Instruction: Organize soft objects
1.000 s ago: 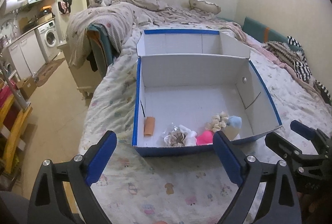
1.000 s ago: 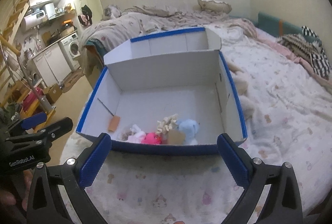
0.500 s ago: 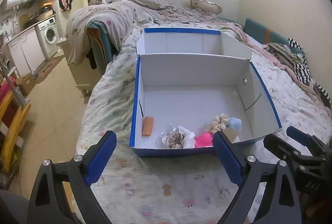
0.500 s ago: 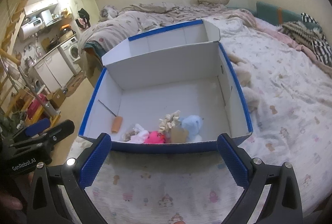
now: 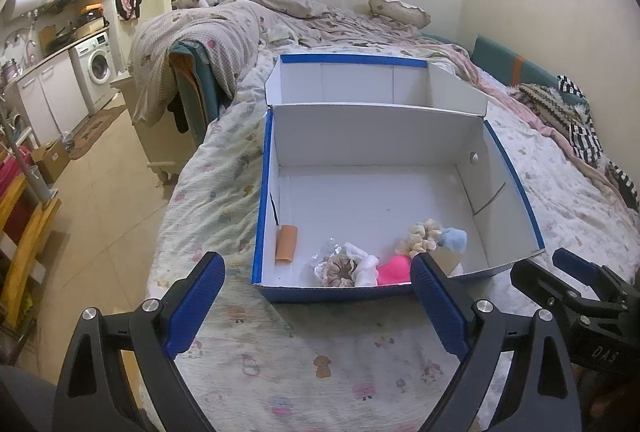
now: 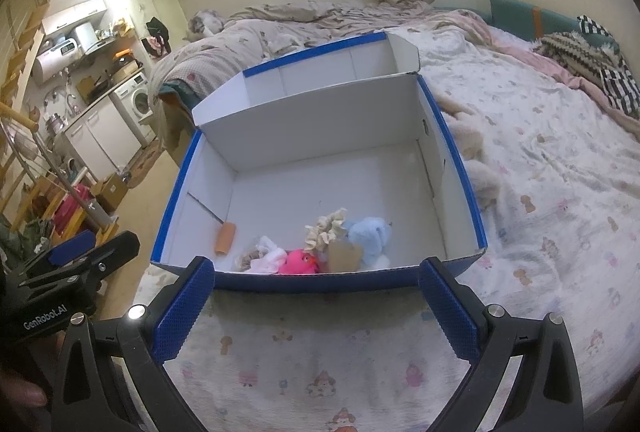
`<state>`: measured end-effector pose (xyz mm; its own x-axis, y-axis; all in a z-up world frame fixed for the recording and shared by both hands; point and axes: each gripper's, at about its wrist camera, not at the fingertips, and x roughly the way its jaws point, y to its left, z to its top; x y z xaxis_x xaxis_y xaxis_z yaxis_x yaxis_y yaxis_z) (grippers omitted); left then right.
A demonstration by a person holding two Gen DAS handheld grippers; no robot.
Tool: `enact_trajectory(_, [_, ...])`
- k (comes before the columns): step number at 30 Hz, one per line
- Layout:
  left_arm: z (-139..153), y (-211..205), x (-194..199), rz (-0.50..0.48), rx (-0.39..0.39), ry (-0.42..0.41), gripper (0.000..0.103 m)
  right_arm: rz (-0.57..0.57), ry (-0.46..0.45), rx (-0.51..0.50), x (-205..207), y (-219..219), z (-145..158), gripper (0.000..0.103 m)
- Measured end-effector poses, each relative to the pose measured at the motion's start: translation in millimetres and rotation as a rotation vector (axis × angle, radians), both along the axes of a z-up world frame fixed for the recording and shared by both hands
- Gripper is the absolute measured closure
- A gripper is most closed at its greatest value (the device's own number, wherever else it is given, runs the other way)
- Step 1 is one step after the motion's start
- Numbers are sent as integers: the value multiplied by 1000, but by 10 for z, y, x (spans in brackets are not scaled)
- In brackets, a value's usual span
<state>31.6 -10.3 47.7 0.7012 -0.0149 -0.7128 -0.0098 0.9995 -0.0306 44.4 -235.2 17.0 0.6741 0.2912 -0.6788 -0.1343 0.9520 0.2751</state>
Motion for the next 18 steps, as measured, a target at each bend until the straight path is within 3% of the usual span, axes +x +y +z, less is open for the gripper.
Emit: enact_trajectory(18, [-10, -10, -5, 1, -2, -2, 10, 0, -1, -1, 2, -3, 2, 0])
